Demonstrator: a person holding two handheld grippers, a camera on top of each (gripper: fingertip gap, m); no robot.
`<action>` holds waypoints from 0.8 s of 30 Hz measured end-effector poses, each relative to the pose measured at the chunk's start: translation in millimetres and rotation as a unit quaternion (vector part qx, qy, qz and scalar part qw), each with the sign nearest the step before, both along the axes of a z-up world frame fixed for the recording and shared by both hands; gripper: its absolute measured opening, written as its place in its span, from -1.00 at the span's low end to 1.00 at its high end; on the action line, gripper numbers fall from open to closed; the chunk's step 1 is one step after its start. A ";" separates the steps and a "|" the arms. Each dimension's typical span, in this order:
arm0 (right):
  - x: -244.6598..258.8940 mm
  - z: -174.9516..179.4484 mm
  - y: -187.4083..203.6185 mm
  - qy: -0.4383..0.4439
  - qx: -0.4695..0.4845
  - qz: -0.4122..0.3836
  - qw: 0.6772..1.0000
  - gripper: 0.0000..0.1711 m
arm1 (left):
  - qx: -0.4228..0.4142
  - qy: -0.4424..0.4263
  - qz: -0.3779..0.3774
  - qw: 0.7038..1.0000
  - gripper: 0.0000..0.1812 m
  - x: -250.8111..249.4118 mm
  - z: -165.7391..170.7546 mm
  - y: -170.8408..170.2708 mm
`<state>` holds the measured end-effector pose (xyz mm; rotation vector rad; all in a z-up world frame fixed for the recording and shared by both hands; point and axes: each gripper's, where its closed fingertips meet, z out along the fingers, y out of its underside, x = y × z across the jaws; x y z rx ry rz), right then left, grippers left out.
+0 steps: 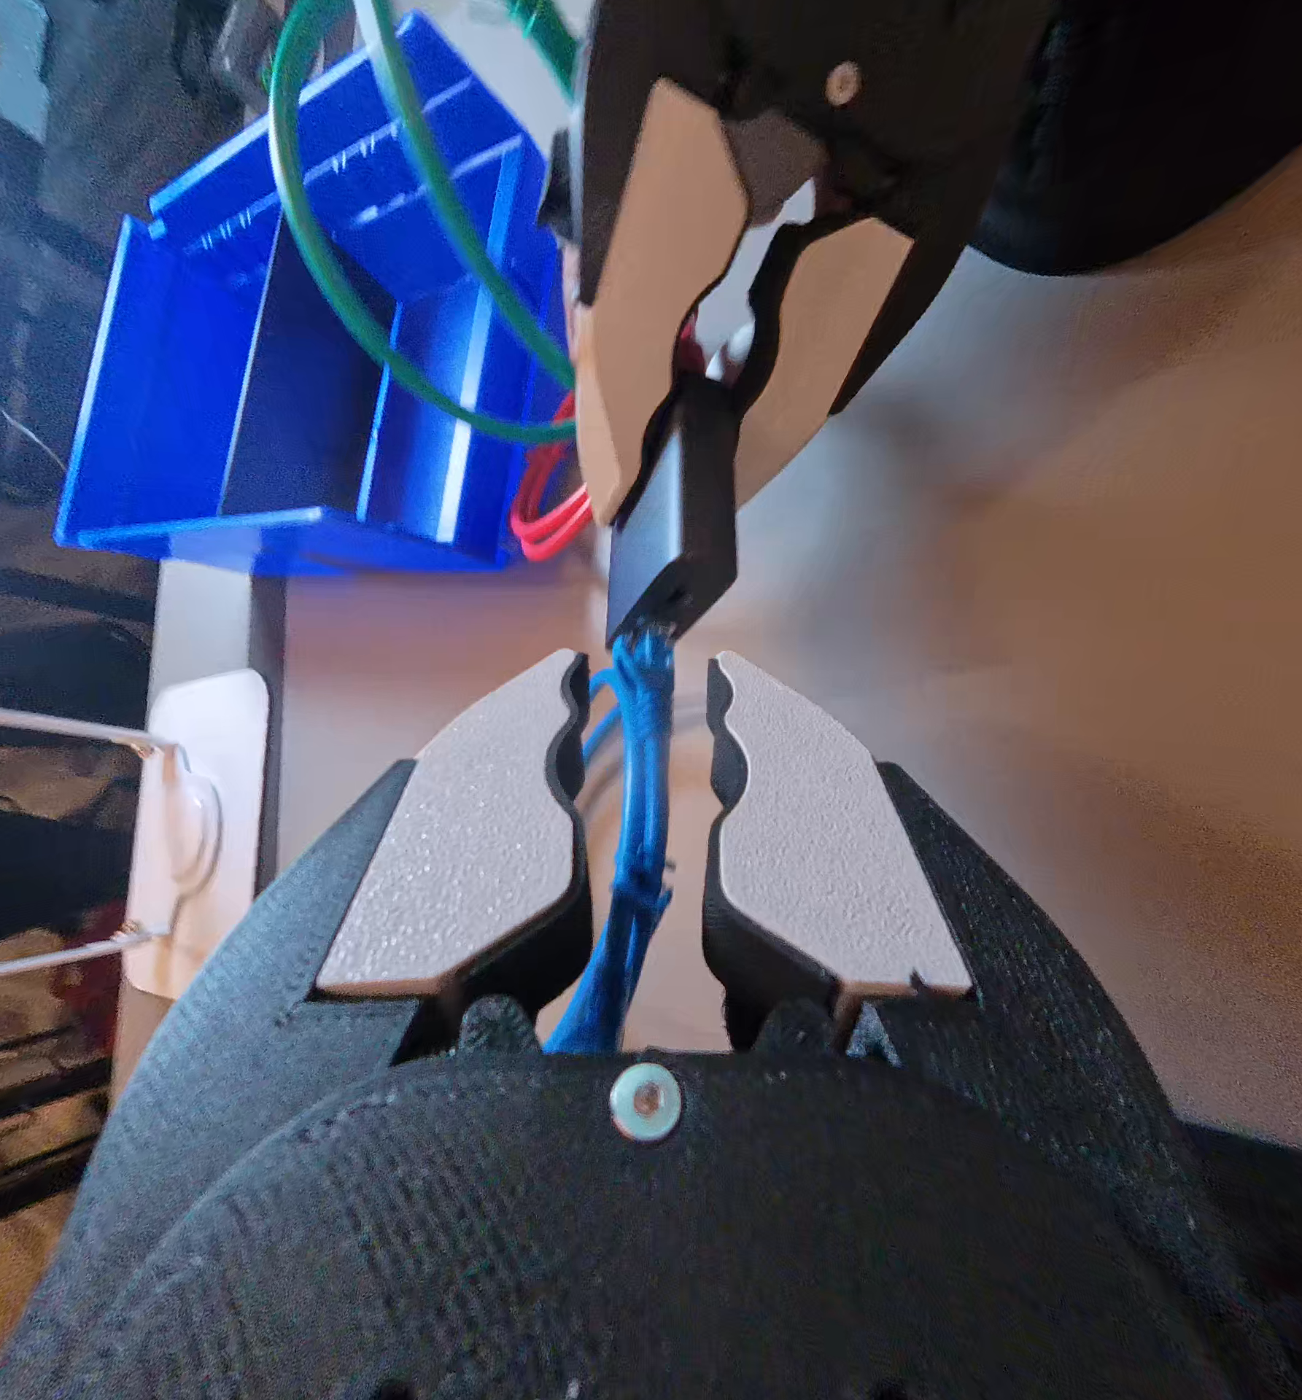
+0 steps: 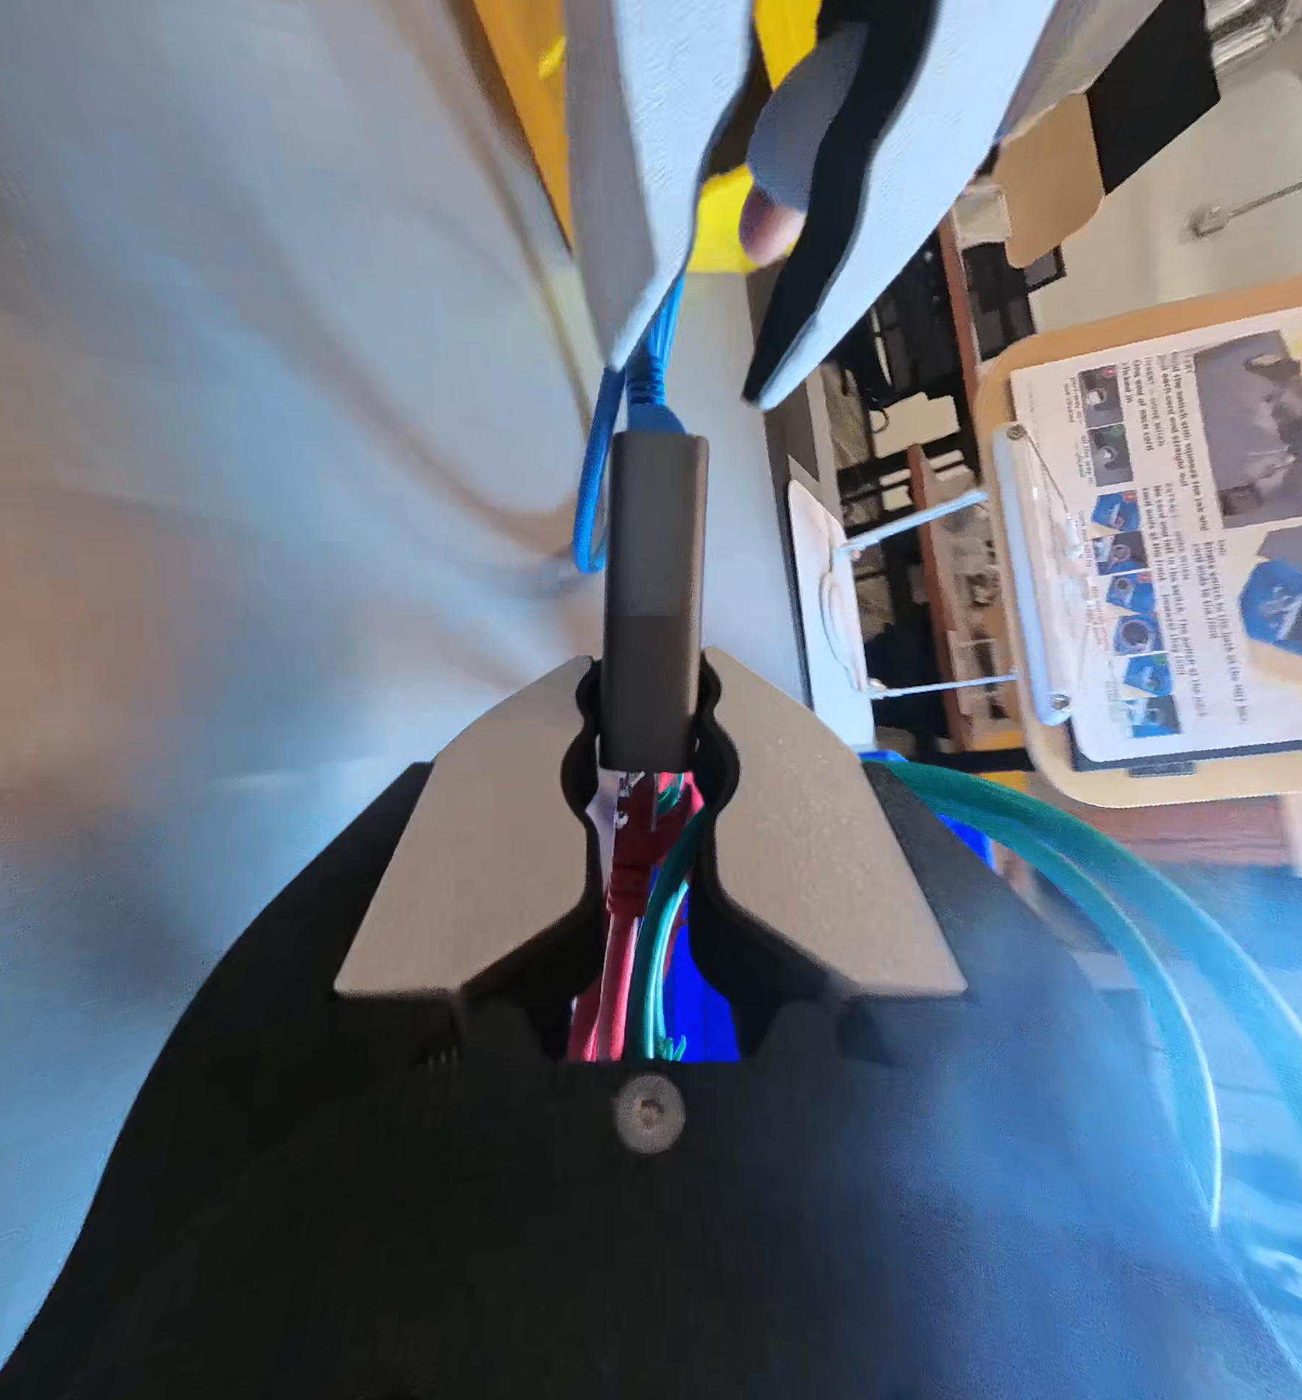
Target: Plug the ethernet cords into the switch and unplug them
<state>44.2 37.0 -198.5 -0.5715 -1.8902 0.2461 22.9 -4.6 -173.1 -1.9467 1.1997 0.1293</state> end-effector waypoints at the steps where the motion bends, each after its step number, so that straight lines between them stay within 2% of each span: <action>1: -0.1 2.4 -4.6 0.000 -0.023 0.007 1.000 -0.75 | 0.012 0.014 -0.008 1.000 -0.68 5.8 0.5 0.4; 6: 3.4 6.3 -20.4 -0.027 -0.102 0.024 0.994 -0.75 | 0.031 0.098 -0.010 0.995 -0.73 12.7 -5.3 2.7; 10: 4.4 8.0 -19.6 -0.029 -0.100 0.016 0.994 -0.75 | 0.044 0.111 -0.009 0.993 -0.78 14.9 -5.2 3.9; 13: 3.1 7.9 -16.0 -0.037 -0.123 -0.001 0.992 -0.72 | 0.022 0.089 0.015 0.996 -0.78 12.8 -6.0 5.4; 18: 10.3 25.5 1.9 -0.042 -0.055 -0.051 0.996 -0.58 | -0.005 0.106 0.056 0.993 -0.78 -2.7 -5.2 9.5; 23: 2.4 44.2 -30.4 -0.083 -0.036 -0.003 0.996 -0.58 | -0.017 0.142 0.049 0.988 -0.78 6.4 2.8 16.0; 24: -2.3 47.3 -38.0 -0.078 -0.038 0.019 0.996 -0.64 | -0.018 0.139 0.040 0.989 -0.78 10.1 7.5 16.6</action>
